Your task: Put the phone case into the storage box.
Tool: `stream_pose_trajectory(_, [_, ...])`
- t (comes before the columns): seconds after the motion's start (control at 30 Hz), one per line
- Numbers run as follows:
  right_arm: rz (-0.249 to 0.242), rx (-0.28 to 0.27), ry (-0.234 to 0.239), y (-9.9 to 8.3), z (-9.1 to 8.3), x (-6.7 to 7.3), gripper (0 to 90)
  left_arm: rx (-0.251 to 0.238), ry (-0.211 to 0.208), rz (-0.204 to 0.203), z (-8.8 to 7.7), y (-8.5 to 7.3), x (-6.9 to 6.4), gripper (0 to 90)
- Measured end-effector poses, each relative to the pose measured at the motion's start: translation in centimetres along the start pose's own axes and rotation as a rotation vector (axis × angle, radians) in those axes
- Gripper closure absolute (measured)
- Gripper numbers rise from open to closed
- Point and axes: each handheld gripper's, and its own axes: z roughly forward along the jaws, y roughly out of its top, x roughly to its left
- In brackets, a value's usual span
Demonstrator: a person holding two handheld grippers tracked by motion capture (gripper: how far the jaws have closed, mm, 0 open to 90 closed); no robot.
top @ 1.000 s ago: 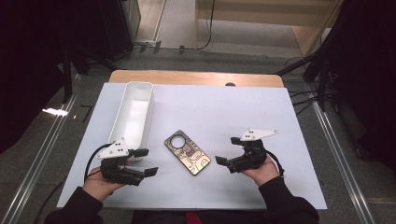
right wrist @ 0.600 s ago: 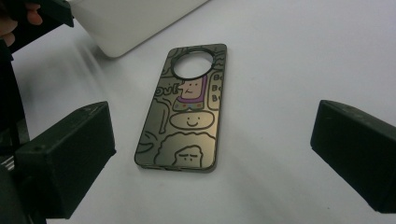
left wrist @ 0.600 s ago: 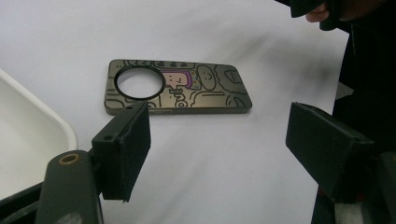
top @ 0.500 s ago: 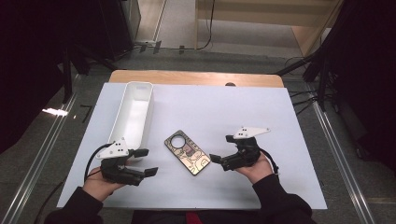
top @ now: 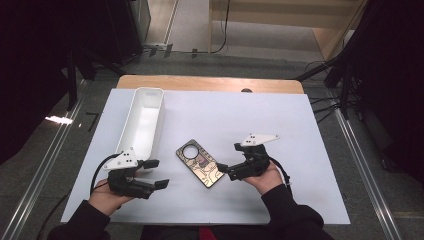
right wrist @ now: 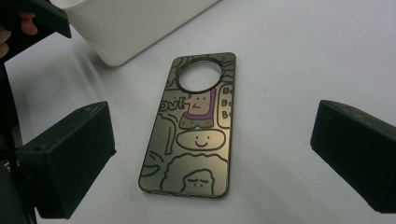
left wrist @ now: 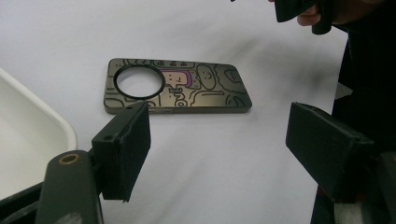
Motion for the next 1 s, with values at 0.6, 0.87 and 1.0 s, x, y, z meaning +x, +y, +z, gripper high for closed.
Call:
stream_pose_trajectory(0.6, [-0.005, 0.025, -0.012, 1.5, 3.3, 1.5, 0.0, -0.005, -0.003, -0.012, -0.1, -0.2, 0.2, 21.9])
stream_pose_trajectory(0.87, [-0.017, 0.033, -0.019, 1.9, 4.9, 2.4, 0.0, -0.003, -0.006, -0.008, -0.1, -0.1, 0.2, 21.9])
stream_pose_trajectory(1.0, [-0.005, 0.030, -0.010, 2.1, 5.4, 2.7, 0.0, -0.005, -0.005, -0.012, -0.1, -0.1, 0.2, 21.9])
